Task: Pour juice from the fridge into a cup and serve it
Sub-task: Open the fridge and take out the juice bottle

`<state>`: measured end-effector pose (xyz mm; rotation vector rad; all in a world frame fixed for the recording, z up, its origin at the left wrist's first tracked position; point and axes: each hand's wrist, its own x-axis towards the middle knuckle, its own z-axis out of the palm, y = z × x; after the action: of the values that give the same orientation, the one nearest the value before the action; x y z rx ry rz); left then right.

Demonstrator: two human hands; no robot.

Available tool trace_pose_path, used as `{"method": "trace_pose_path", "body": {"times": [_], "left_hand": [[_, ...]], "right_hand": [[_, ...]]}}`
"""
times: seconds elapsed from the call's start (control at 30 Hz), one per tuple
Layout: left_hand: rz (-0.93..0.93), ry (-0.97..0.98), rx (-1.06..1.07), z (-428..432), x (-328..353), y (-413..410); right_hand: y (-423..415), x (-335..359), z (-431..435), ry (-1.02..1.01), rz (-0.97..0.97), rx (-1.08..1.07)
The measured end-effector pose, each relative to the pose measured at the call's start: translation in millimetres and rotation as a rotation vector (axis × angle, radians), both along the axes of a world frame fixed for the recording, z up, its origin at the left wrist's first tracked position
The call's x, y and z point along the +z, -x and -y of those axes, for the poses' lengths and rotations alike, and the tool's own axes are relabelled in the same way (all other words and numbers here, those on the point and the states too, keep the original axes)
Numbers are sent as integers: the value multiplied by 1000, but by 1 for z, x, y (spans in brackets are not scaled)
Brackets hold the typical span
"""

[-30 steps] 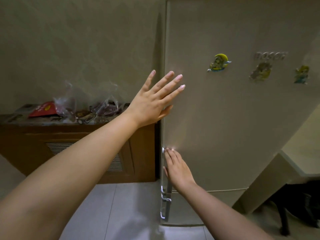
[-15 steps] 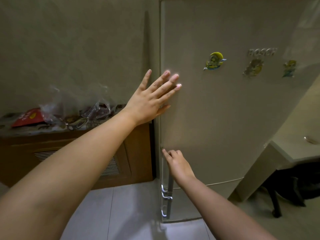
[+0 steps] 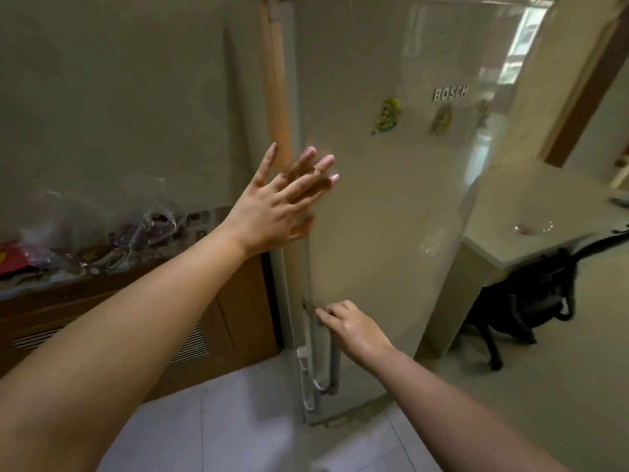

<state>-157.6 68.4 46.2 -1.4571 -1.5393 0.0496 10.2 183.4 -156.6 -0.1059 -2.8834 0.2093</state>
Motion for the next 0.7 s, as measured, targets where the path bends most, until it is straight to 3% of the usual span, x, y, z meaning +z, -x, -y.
{"method": "trace_pose_path", "body": {"times": [0.33,0.57,0.7], "left_hand": [[-19,-40,-129,4,3,-88],[58,8,-201,-3,-1,-174],[77,66,-239,-15,0,-219]], "right_hand": [[-102,8,19,-178,-174,-116],[-192,3,20,-84,39,-312],[-245,6,12,-91,37,-361]]}}
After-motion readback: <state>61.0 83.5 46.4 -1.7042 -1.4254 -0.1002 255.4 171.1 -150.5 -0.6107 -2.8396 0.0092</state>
